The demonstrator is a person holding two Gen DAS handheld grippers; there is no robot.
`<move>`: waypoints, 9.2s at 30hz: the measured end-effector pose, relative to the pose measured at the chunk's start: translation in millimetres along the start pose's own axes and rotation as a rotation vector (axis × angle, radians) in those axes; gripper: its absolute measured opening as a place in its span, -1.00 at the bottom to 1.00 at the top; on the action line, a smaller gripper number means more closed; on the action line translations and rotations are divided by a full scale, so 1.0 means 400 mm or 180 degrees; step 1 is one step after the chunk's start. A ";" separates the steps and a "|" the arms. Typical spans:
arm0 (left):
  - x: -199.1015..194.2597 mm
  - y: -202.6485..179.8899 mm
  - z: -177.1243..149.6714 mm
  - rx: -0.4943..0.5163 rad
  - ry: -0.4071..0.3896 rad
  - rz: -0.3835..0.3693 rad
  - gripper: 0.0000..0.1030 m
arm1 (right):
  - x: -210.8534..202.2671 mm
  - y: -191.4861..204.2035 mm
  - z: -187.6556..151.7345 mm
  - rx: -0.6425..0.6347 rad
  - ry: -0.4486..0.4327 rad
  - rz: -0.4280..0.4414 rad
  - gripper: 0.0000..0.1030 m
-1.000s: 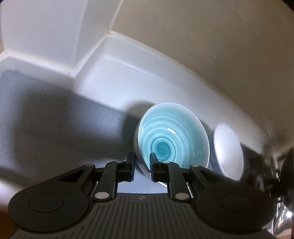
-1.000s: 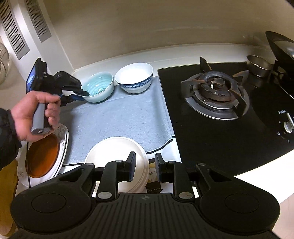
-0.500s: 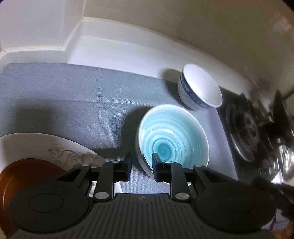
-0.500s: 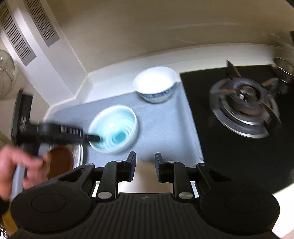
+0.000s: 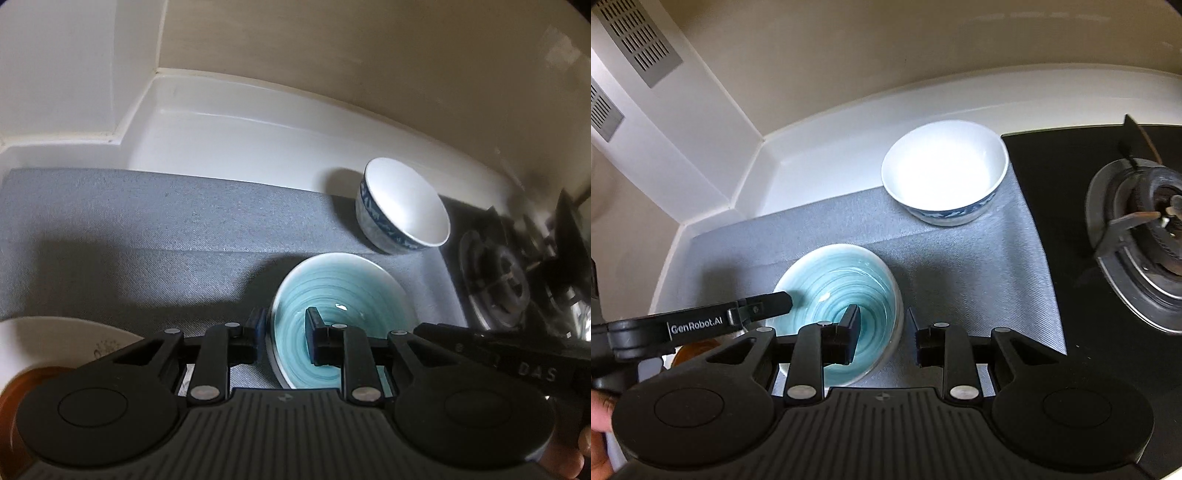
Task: Organize plates and bowls
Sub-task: 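Lift the teal bowl with the left gripper over the cream bowl stack, then lower the teal bowl into the cream bowls and open the left gripper, then move the left gripper to the blue-patterned white bowl and grasp its rim, then carry the blue-patterned bowl with the left gripper onto the teal bowl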
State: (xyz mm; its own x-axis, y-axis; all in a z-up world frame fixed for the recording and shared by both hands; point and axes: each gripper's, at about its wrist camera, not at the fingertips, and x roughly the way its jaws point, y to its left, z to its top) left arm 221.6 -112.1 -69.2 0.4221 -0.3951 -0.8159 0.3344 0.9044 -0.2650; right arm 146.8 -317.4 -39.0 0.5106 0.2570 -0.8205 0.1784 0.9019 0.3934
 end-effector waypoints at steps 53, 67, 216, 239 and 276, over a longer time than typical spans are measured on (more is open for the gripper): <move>-0.177 -0.170 -0.215 0.0538 -0.0043 -0.0447 -0.84 | -0.265 -0.062 -0.196 0.0239 -0.0057 -0.0268 -0.74; -0.129 -0.177 -0.265 0.0662 0.0216 -0.0344 -0.82 | -0.213 -0.051 -0.262 0.0157 0.0314 -0.0582 -0.74; -0.053 -0.166 -0.063 -0.0518 -0.0381 0.0500 -0.88 | 0.060 -0.059 0.106 -0.0915 0.0467 0.0262 -0.80; -0.304 -0.324 -0.200 -0.0452 -0.0455 0.0635 -0.88 | -0.222 -0.070 0.023 -0.1148 0.0450 0.0529 -0.80; -0.255 -0.319 -0.311 -0.0583 0.0001 0.0813 -0.89 | -0.165 -0.029 -0.099 -0.1651 0.1292 0.0287 -0.75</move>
State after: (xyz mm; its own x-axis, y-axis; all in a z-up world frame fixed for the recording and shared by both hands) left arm 30.9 -167.3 -16.2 0.4726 -0.1515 -0.8681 0.0601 0.9884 -0.1398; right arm 77.9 -331.1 -5.8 0.1291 0.3582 -0.9247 -0.3301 0.8948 0.3006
